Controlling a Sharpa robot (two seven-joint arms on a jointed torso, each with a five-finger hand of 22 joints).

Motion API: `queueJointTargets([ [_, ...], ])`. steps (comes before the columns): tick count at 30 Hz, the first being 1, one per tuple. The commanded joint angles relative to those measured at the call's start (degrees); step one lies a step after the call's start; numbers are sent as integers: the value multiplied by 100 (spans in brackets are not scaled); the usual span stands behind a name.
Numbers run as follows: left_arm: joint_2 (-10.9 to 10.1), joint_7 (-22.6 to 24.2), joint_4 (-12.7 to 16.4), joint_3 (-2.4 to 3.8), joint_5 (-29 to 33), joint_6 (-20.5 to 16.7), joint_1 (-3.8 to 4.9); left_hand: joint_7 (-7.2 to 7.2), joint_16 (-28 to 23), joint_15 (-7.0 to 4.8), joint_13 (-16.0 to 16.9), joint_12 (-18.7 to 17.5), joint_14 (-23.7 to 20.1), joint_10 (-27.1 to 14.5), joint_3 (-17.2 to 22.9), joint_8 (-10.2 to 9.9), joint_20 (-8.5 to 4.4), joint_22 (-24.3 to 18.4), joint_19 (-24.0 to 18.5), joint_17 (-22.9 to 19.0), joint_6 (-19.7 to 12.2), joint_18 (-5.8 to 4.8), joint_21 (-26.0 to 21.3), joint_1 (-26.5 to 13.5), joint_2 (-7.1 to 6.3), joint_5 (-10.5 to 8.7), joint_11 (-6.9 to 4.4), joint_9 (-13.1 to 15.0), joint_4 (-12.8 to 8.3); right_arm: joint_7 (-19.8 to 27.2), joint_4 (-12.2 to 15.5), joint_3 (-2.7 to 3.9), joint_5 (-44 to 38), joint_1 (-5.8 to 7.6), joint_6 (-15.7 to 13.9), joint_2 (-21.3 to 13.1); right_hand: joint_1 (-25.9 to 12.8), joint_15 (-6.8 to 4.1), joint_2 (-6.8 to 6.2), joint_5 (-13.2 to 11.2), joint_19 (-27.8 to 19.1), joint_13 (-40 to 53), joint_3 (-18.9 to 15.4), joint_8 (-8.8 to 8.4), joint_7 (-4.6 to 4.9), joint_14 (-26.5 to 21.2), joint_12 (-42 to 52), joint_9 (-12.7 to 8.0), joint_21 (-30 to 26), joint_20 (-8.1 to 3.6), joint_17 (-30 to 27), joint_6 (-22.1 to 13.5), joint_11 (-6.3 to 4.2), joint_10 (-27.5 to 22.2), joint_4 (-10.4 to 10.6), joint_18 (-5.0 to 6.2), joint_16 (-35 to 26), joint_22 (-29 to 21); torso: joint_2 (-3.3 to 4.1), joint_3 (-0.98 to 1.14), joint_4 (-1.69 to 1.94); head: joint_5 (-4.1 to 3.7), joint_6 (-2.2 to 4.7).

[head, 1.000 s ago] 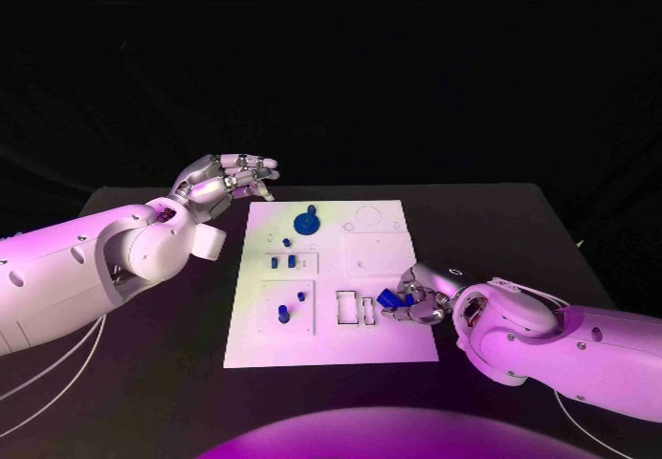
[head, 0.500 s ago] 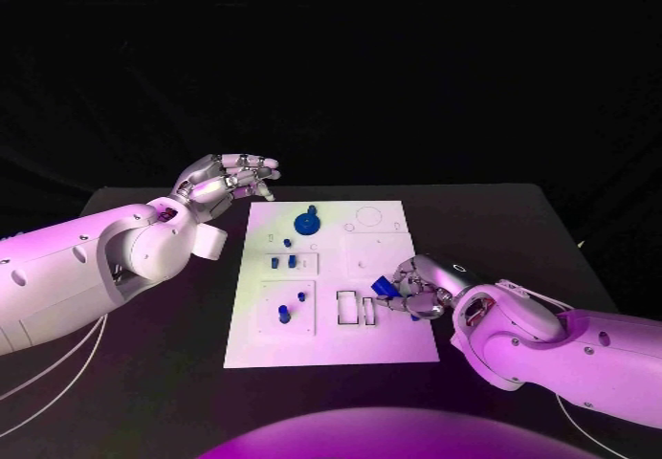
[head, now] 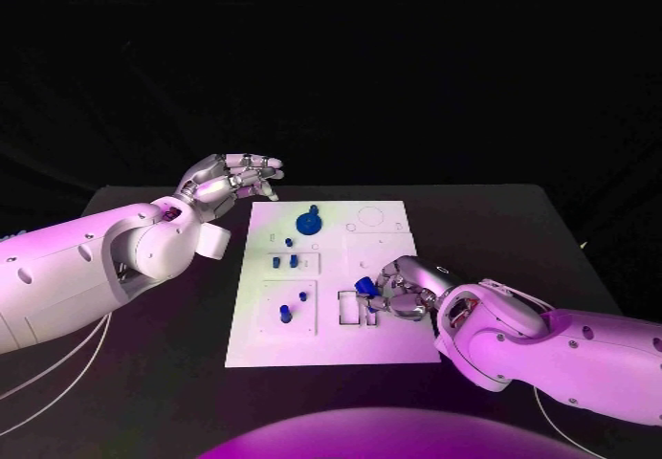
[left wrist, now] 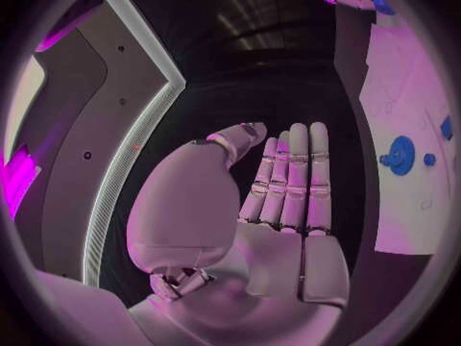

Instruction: Assemble the parts on the task board

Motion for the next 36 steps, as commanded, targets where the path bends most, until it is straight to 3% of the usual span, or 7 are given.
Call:
queueJointTargets([
  [1, 14, 71, 8, 3, 12, 39, 1, -11, -15, 13, -4, -15, -2, 23, -29, 0, 1, 4, -29, -5, 9, 7, -4, -11, 29, 21, 18, 5, 4, 38, -43, 1, 250, -16, 500, 88, -128, -51, -29, -5, 359, 99, -45, 44, -276, 420, 37, 152, 13, -46, 478, 314, -2, 48, -5, -60, 24, 1324, 4, 6, -3, 15, -12],
  [10, 22, 55, 5, 2, 12, 69, 1, -13, -12, 11, -4, -14, 0, 23, -32, 4, 1, 4, -26, -4, 15, 9, -5, -13, 28, 20, 16, 6, 4, -7, -125, 0, 271, -41, 606, 259, -242, -62, -31, -69, 354, 133, -118, 70, -288, 420, 55, 167, 2, -56, 478, 328, -12, 69, -6, -58, 24, 1320, -3, 0, 1, 19, -22],
  [26, 27, 32, 6, 2, 13, 95, 1, -11, -9, 10, -4, -16, 1, 20, -36, 3, 2, 4, -23, -4, 12, 10, -7, -21, 26, 19, 17, 6, 7, -55, -316, 1, 97, -38, 630, 469, -381, -74, -5, -173, 355, 197, -215, 111, -303, 421, 95, 190, 9, -67, 482, 345, -24, 107, -3, -59, 24, 1321, 0, 10, -12, 70, -41],
  [31, 25, 22, 8, 2, 13, 102, 1, -11, -9, 10, -4, -16, 1, 20, -36, 3, 2, 4, -23, -4, 12, 10, -7, -21, 26, 19, 17, 6, 7, -89, -375, 1, 75, -38, 670, 513, -711, -73, 57, -775, 341, 202, -544, 178, -301, 418, 45, 237, -20, -71, 469, 327, -24, 95, -5, -53, 17, 1312, 0, 6, -7, 68, -49],
  [36, 23, 0, 11, 2, 13, 120, 1, -10, -8, 11, -5, -18, 2, 17, -37, 1, 2, 4, -21, -4, 9, 10, -8, -25, 26, 19, 18, 6, 9, -141, -421, 1, 33, -38, 636, 541, -750, -61, 5, -979, 292, 110, -799, 192, -282, 401, -91, 253, -139, -61, 399, 267, -6, 18, -7, -28, -14, 1278, -1, 6, -7, 95, -55],
])
